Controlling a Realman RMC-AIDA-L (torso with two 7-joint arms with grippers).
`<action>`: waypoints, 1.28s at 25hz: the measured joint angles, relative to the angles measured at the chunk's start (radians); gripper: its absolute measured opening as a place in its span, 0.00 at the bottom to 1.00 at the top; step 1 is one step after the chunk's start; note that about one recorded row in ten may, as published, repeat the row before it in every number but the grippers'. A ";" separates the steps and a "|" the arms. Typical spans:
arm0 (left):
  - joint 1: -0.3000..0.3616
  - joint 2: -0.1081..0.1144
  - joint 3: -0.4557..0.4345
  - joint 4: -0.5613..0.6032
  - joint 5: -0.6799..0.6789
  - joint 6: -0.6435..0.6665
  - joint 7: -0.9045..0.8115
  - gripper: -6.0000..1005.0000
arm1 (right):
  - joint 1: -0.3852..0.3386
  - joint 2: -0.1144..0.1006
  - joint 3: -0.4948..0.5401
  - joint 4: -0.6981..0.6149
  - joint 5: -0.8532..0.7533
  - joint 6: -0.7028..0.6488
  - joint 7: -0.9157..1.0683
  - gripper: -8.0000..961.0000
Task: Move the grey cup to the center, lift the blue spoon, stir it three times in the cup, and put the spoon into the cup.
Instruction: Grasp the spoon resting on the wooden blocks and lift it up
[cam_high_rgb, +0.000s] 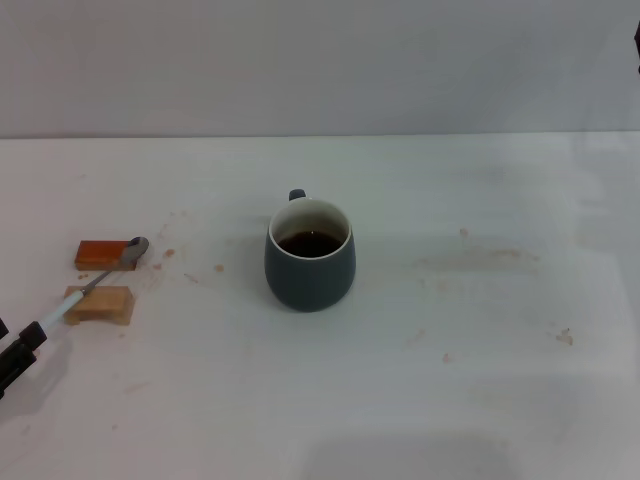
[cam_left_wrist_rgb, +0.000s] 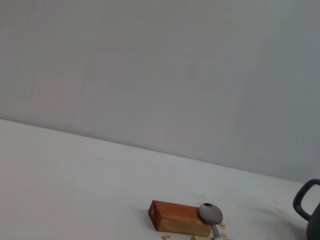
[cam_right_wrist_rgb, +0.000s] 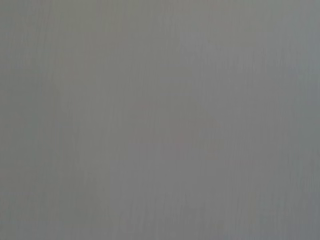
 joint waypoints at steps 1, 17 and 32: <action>-0.001 0.000 0.000 0.001 0.001 -0.004 -0.001 0.41 | 0.000 0.000 0.000 0.000 0.000 0.000 0.000 0.57; -0.036 -0.018 0.014 -0.004 0.004 -0.062 0.004 0.70 | 0.000 -0.006 0.000 0.001 -0.002 0.000 -0.010 0.57; -0.056 -0.030 0.028 -0.018 -0.003 -0.109 0.004 0.70 | -0.010 -0.007 0.000 0.011 -0.002 -0.001 -0.028 0.57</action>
